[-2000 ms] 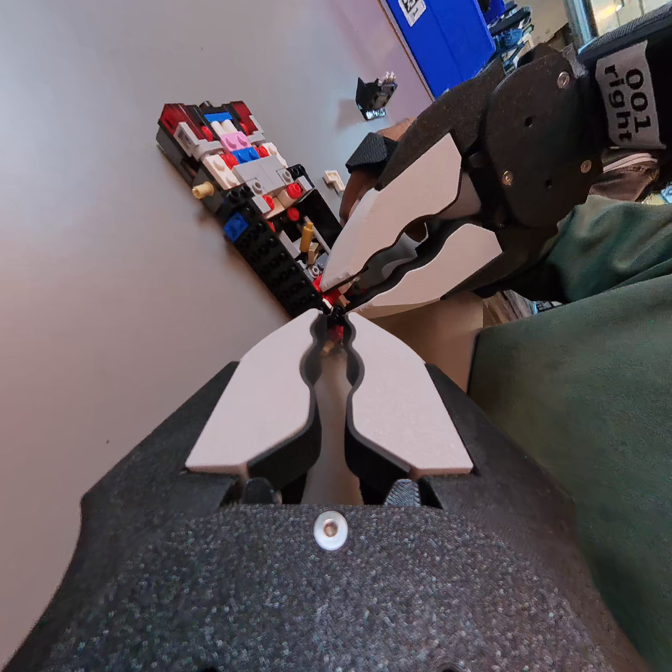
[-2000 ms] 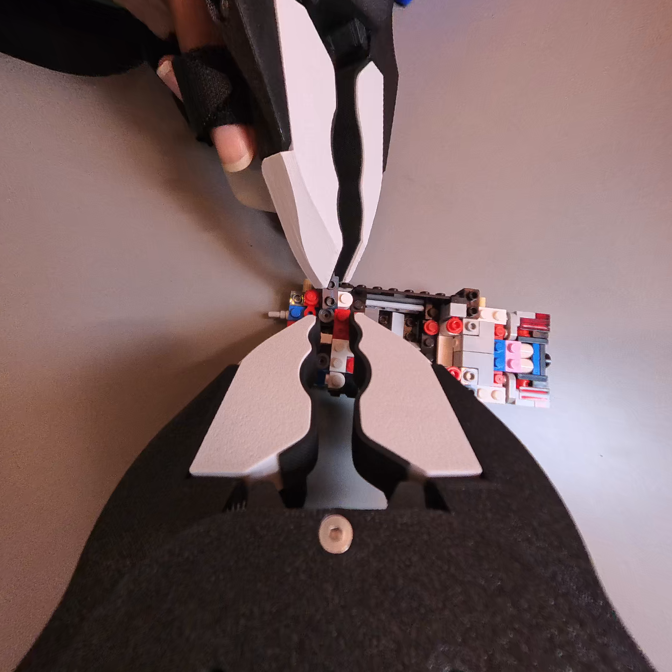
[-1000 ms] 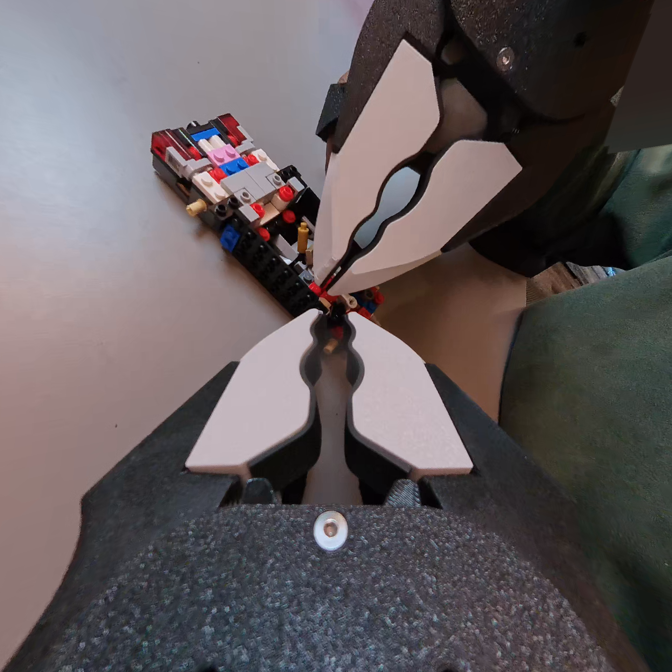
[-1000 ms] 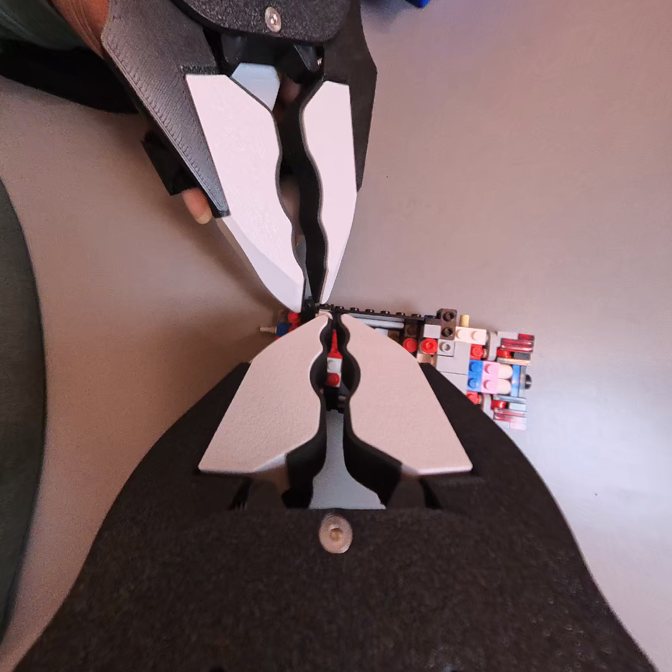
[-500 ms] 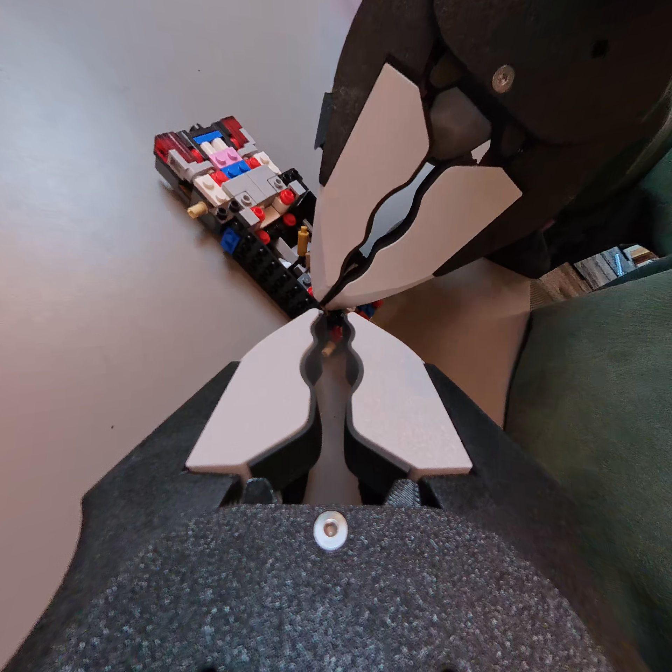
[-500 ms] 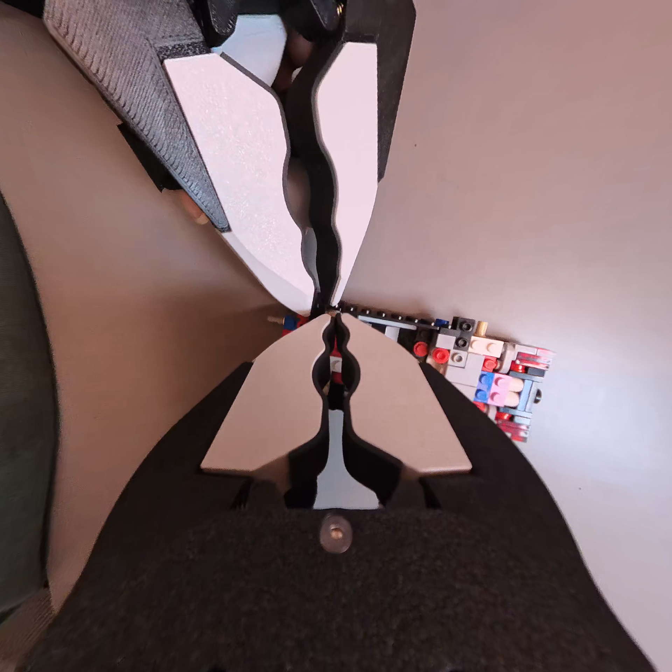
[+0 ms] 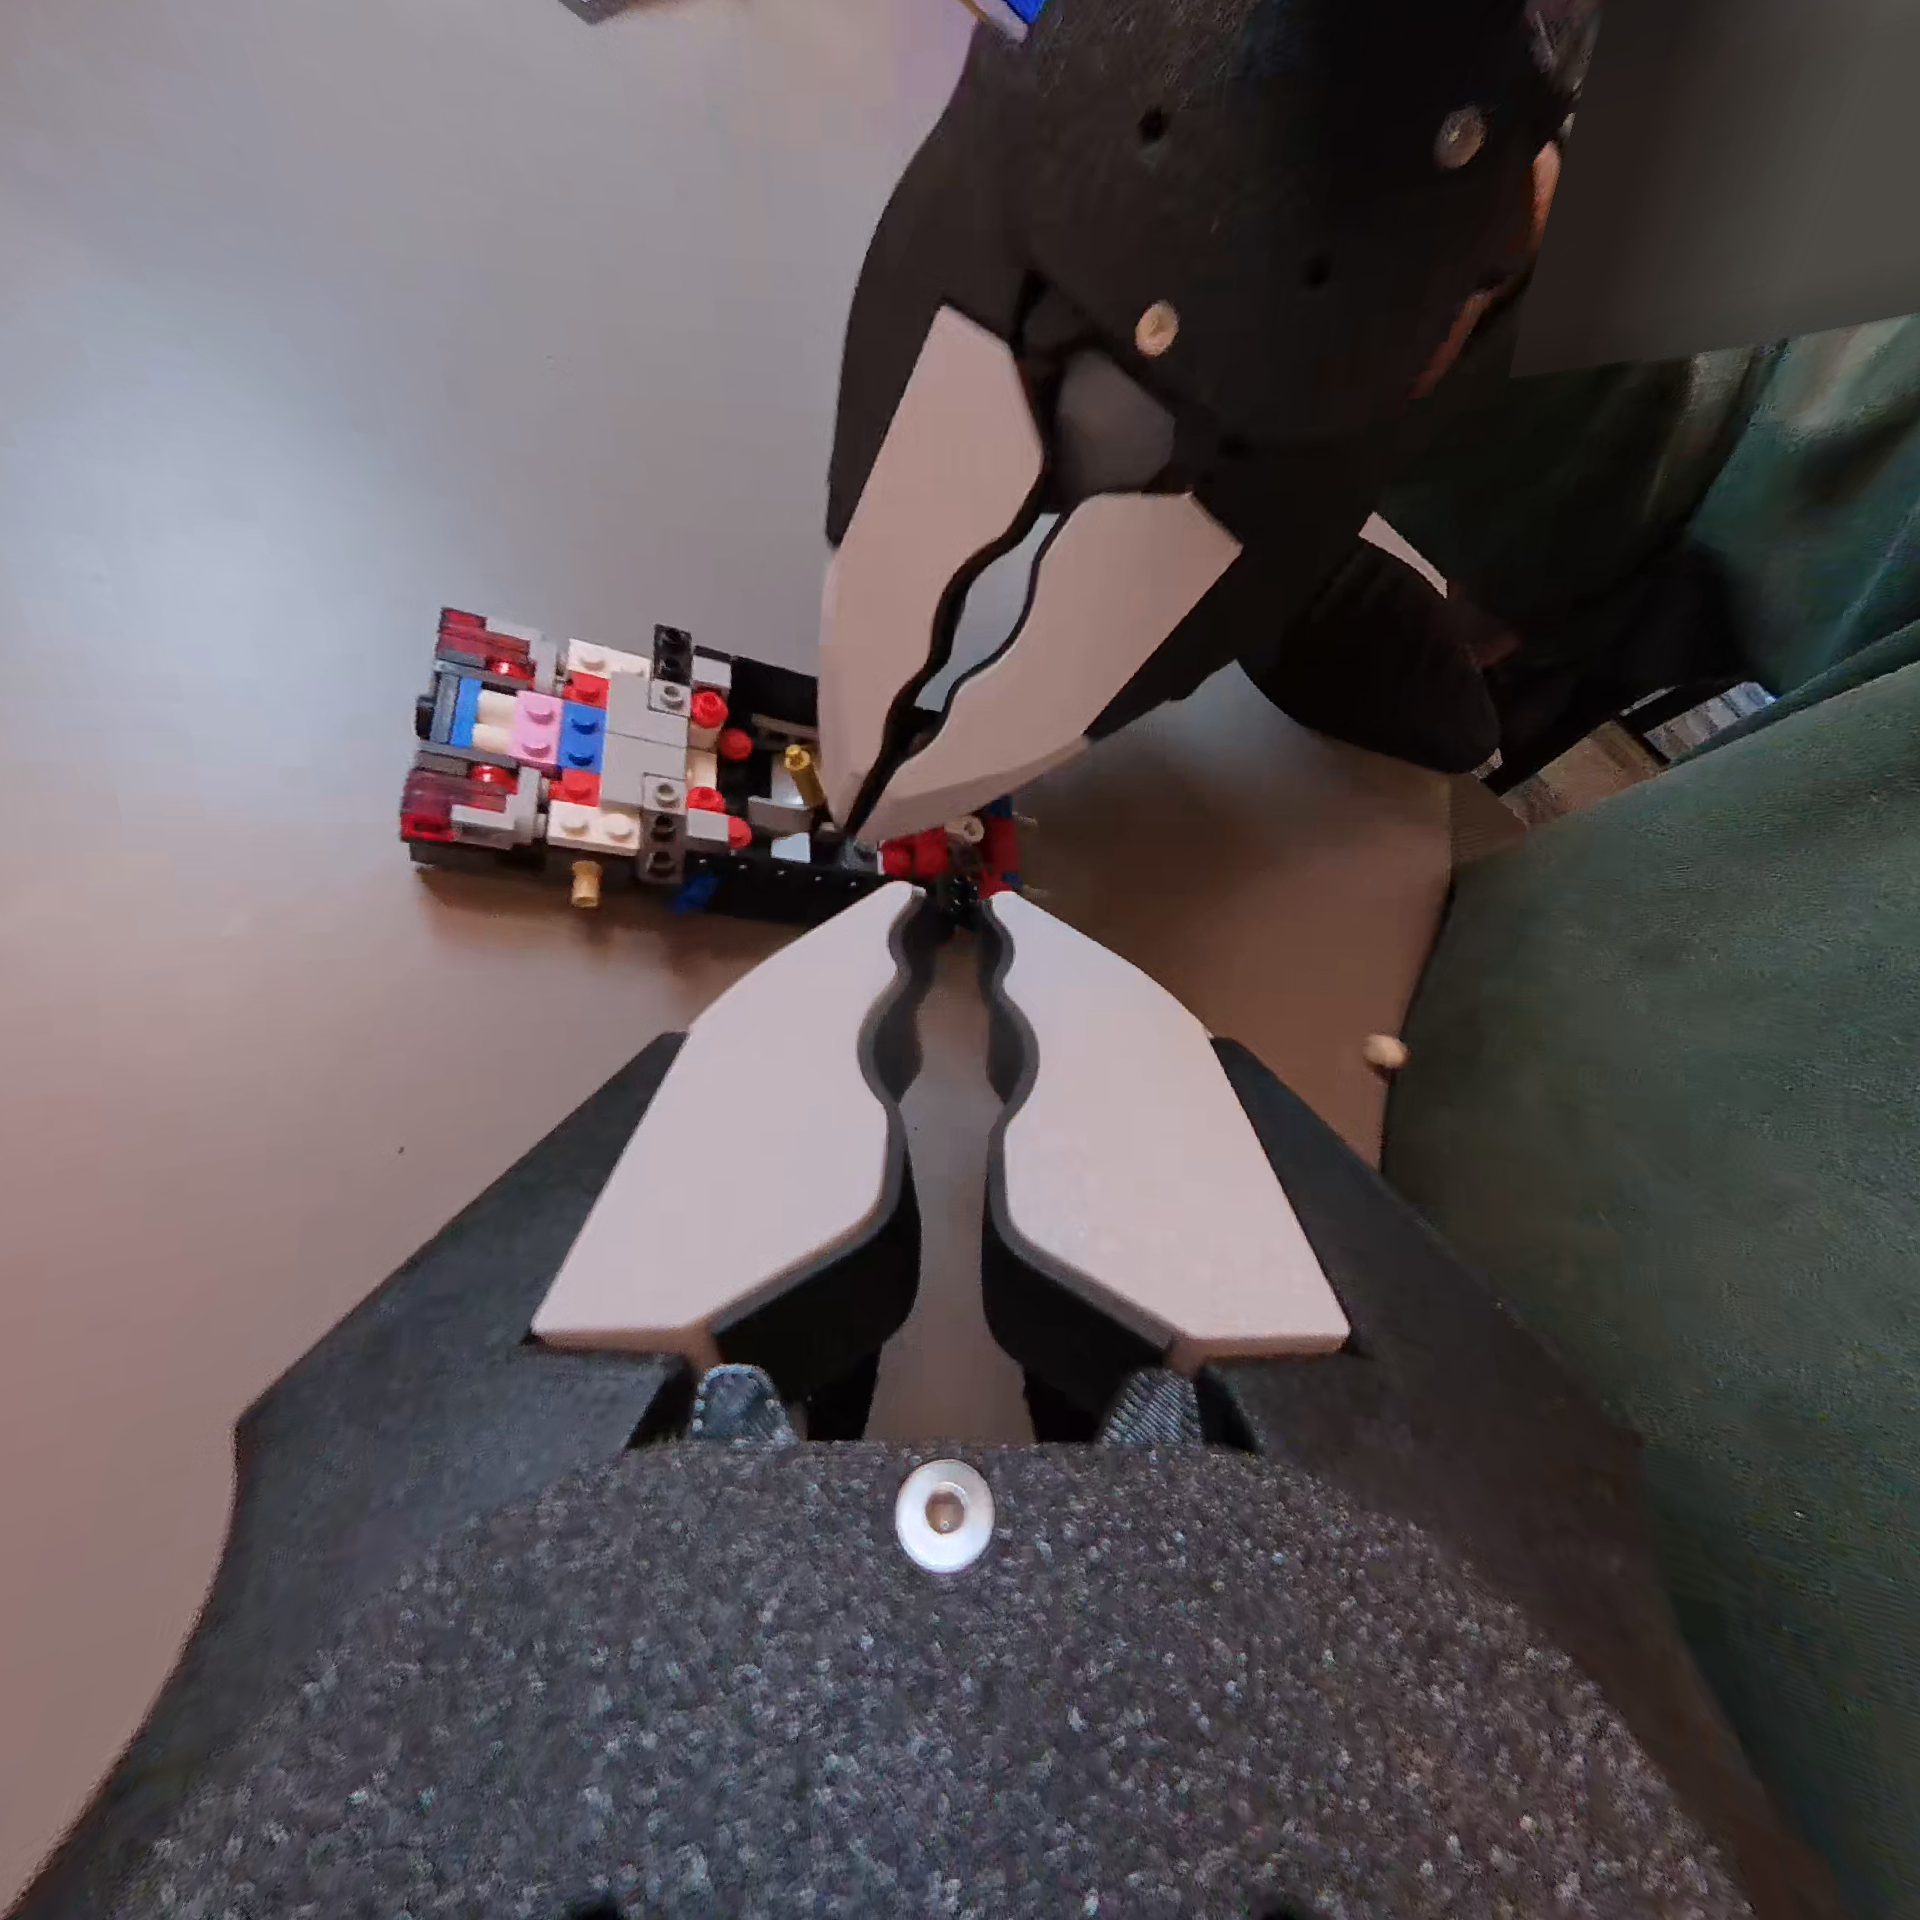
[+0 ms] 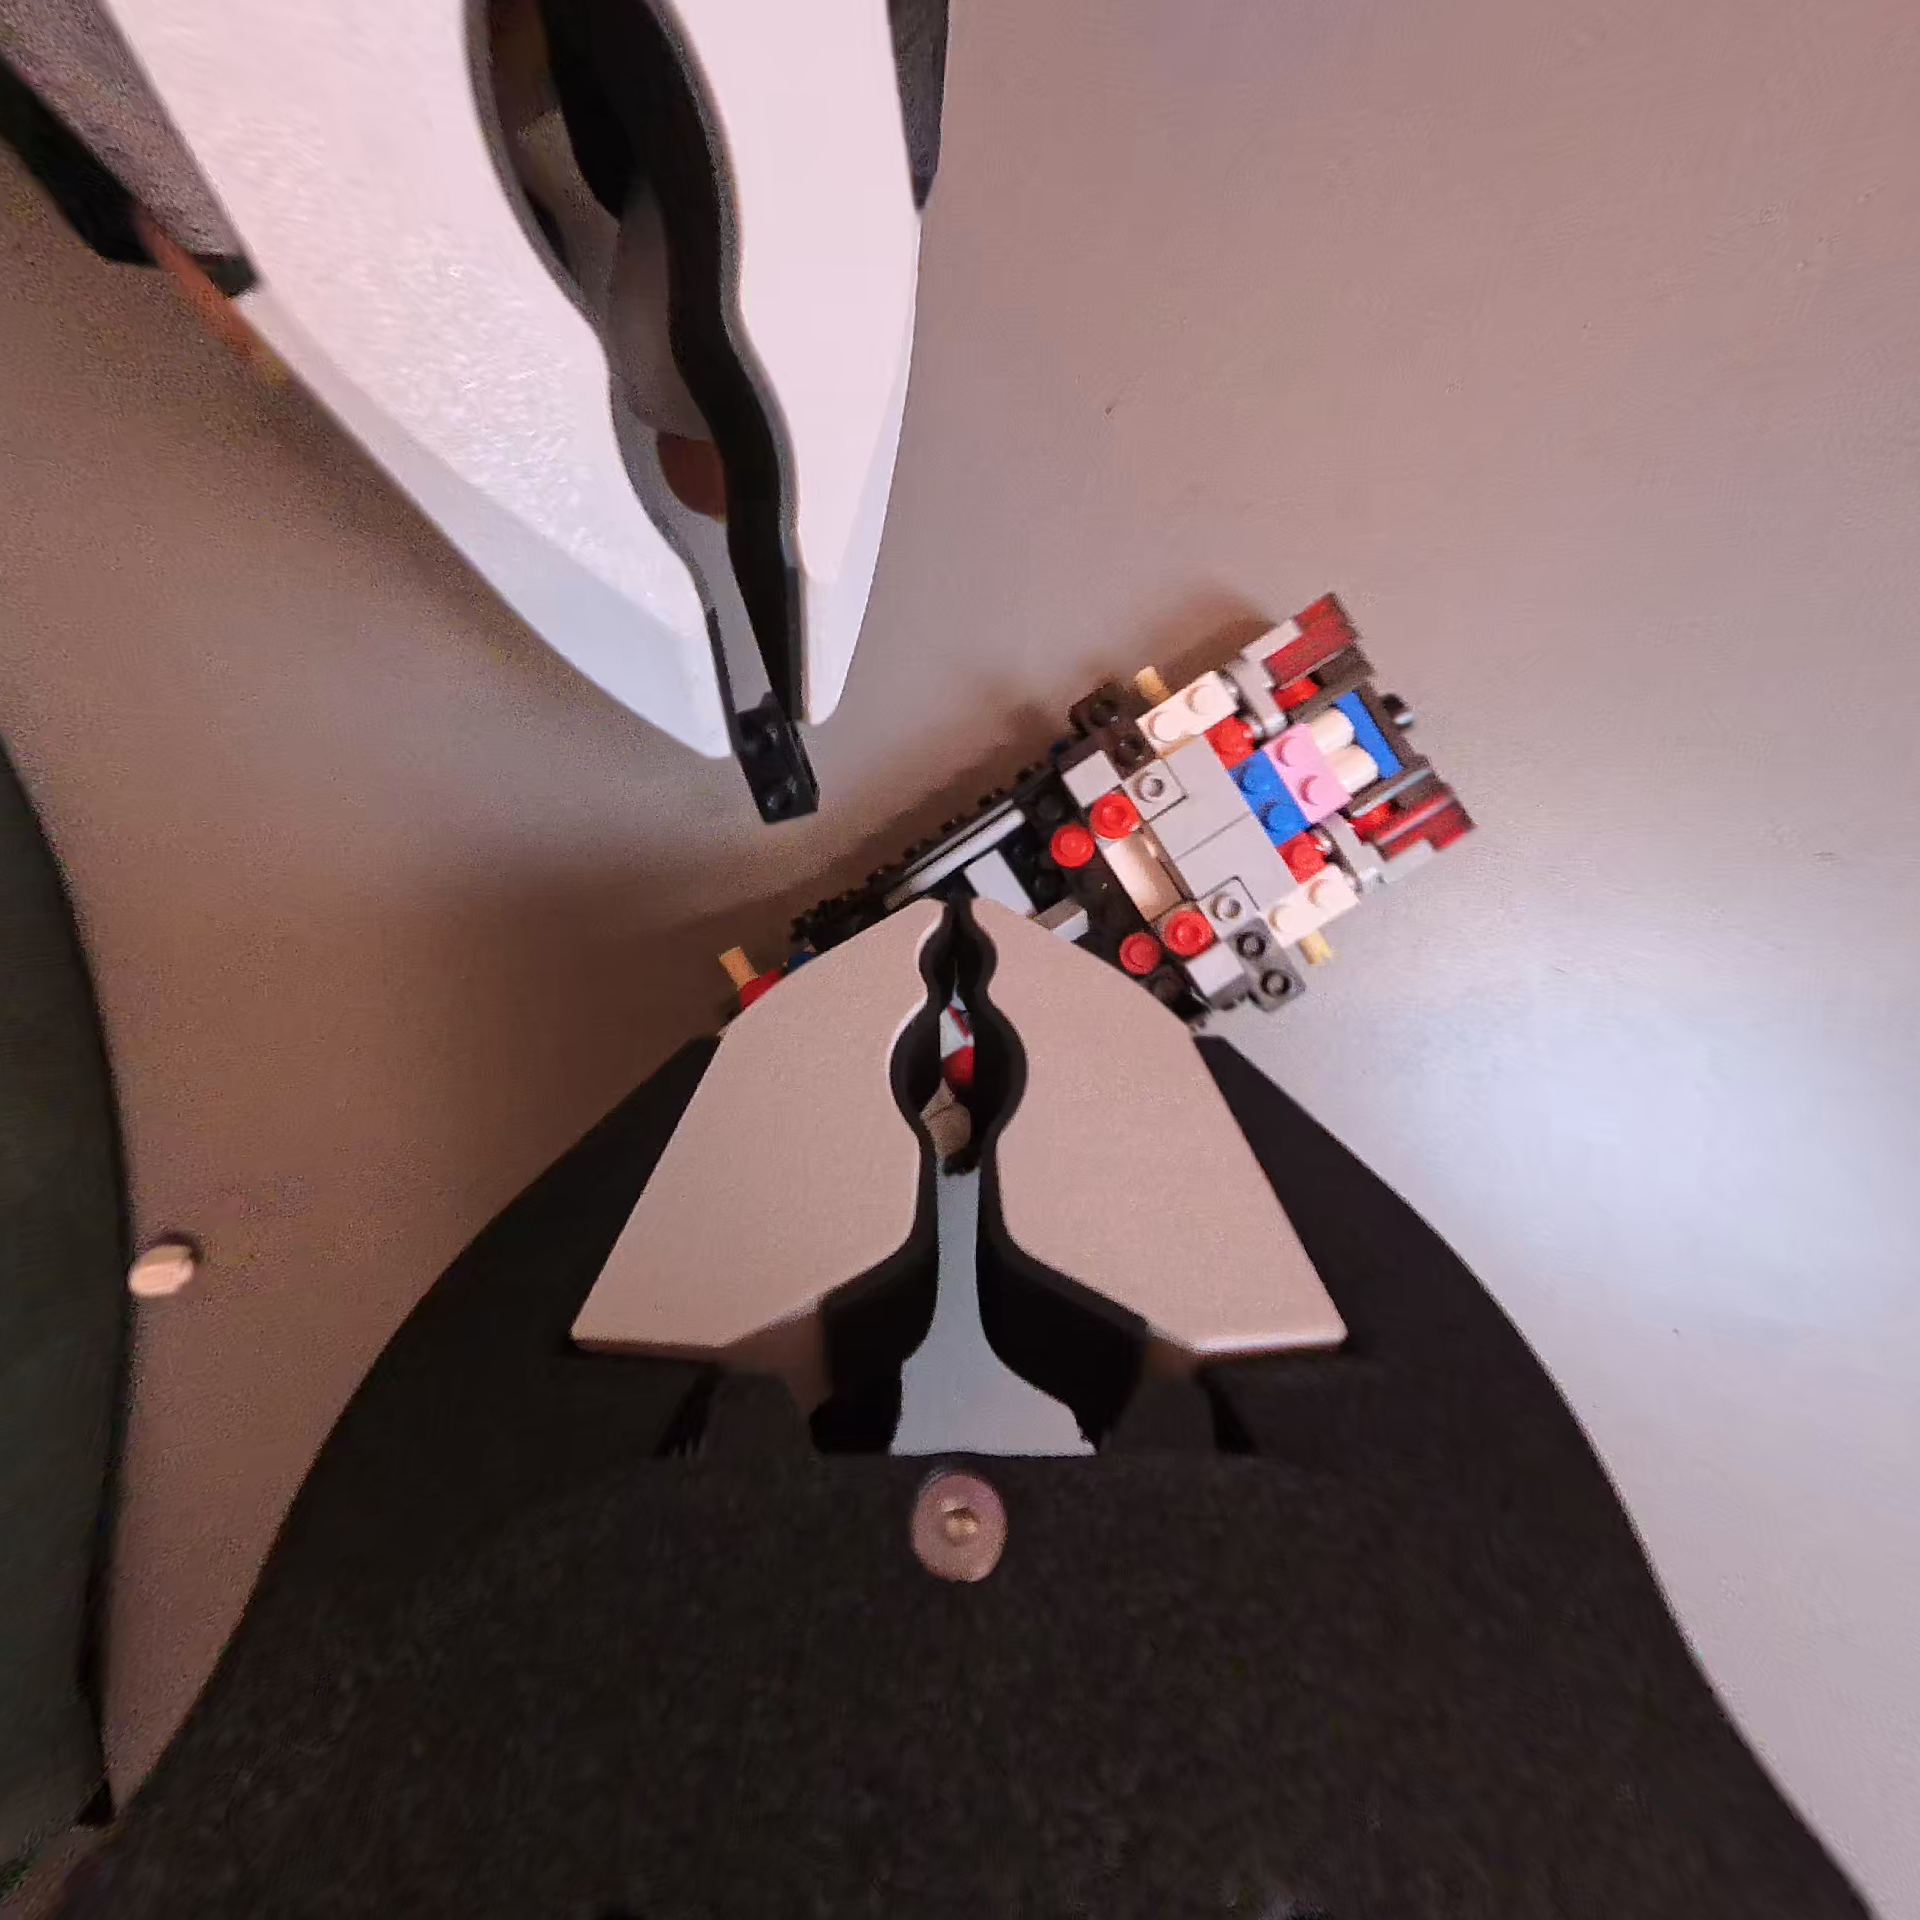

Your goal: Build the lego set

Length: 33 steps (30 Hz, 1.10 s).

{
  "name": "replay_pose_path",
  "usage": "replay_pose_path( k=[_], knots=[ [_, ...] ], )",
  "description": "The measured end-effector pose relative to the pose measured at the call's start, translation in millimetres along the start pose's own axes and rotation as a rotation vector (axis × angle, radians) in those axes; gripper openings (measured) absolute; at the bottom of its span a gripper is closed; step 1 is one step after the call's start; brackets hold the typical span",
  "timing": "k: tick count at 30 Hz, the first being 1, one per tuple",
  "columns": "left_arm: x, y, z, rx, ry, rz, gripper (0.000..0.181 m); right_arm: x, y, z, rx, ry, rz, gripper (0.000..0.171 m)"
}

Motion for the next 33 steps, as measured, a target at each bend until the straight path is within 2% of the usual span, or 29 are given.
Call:
replay_pose_path(
  k=[6,10,13,14,16,19,22,24,27,33],
  knots=[
    [-2,-3,2,-0.018,-0.014,-0.001,0.008,10,34,-4,-0.015,0.003,0.261,0.0],
    [0,-5,6,-0.047,-0.04,0.02,0.008,-5,60,-36,0.11,0.072,0.365,0.0],
    [1,-7,8,-0.063,-0.065,0.035,0.008,-41,66,-72,0.215,0.115,0.31,0.004],
    [1,-7,9,-0.065,-0.072,0.038,0.008,-54,65,-86,0.252,0.119,0.274,0.022],
    [0,-8,8,-0.069,-0.079,0.037,0.008,-77,59,-112,0.283,0.12,0.192,0.026],
    [-4,-13,7,-0.071,-0.071,0.021,0.008,-96,46,-144,0.286,0.132,0.119,0.028],
    [-8,-18,6,-0.067,-0.074,0.001,0.008,-102,33,-156,0.231,0.151,0.068,0.026],
    [-9,-18,7,-0.061,-0.087,-0.004,0.008,-101,29,-157,0.187,0.162,0.071,0.009],
    [-8,-16,5,-0.046,-0.103,-0.003,0.008,-98,30,-140,0.102,0.166,0.093,0.009],
    [-11,-12,-1,-0.032,-0.104,-0.02,0.008,-87,47,-38,-0.208,0.012,0.218,0.009]
  ],
)
Point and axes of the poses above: each gripper's, where its closed fingertips meet, y back along the fingers, x out of its top, z = x × y across the jaws, the point moved 4 cm from there along y, back along the fingers, and after that the axes turned 6 degrees about z, right-handed, at the moved point
